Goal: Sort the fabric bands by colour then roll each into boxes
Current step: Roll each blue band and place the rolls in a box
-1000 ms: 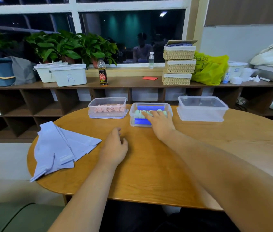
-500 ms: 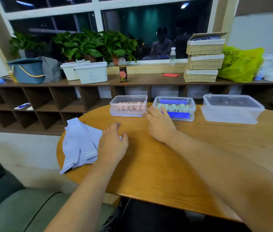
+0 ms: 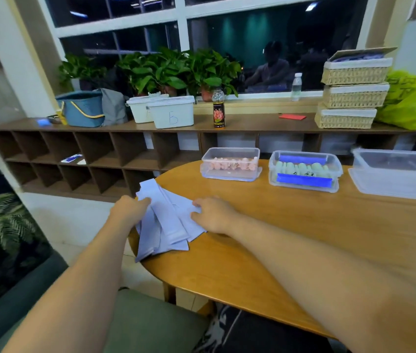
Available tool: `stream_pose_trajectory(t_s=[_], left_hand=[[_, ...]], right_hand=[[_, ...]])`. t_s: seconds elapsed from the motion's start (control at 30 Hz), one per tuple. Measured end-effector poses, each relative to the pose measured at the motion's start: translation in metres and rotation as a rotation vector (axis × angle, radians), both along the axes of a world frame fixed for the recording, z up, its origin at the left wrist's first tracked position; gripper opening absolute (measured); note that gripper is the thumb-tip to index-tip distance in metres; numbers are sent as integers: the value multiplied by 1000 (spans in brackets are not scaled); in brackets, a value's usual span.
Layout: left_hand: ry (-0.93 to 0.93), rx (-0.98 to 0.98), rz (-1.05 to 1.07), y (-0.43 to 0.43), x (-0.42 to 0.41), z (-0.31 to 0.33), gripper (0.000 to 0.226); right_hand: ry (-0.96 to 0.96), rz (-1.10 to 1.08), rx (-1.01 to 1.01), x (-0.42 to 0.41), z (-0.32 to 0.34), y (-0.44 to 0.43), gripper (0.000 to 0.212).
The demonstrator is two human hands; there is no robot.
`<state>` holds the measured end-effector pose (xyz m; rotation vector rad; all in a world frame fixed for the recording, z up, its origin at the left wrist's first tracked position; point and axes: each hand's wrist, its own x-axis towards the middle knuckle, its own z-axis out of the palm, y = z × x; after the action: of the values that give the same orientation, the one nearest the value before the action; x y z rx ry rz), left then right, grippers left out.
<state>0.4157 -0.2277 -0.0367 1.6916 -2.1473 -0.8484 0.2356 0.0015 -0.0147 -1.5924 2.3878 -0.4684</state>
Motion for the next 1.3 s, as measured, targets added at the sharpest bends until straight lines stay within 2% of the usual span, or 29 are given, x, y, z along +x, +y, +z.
stream_pose_trajectory(t_s=[0.07,0.23,0.37,0.53,0.6,0.67,0.73,0.87,0.9,0.97,1.03,1.13,1.3], left_hand=[[32,72,9,17,-6,22,113],[173,210,58,13,-33,32,84],[288,103,97,-6,-38,23,74],[284,-20,71,10,-42,33,39],[344,-86,-39,21,-42,41,26],[454,-133,-166,37,-40,55,28],[533,-175,-305,60,-38,80,30],[570,-224,-582,114,-50,145,24],[587,-230,-638,128,-56,159,22],[622,-245,-746,160,-69,187,16],[679,-223,-824,192,-81,212,15],[748,-201,-892,236,-97,240,27],[842,-234,-949,300,-128,271,18]], right_hand=[[49,2,-33,4,-8,3,57],[49,18,-117,8,-27,12,56],[64,20,-171,10,-29,14,56],[39,-12,-237,13,-27,16,59],[-43,-36,-270,10,-23,19,60],[-165,-65,-320,4,-14,23,64],[-347,-93,-401,-2,1,28,72],[-735,-94,-567,-15,43,41,87],[-799,-63,-596,-19,54,46,86],[-884,4,-660,-24,79,62,68],[-920,34,-719,-25,103,84,50],[-909,32,-800,-29,131,120,55],[-819,-48,-894,-58,162,197,46]])
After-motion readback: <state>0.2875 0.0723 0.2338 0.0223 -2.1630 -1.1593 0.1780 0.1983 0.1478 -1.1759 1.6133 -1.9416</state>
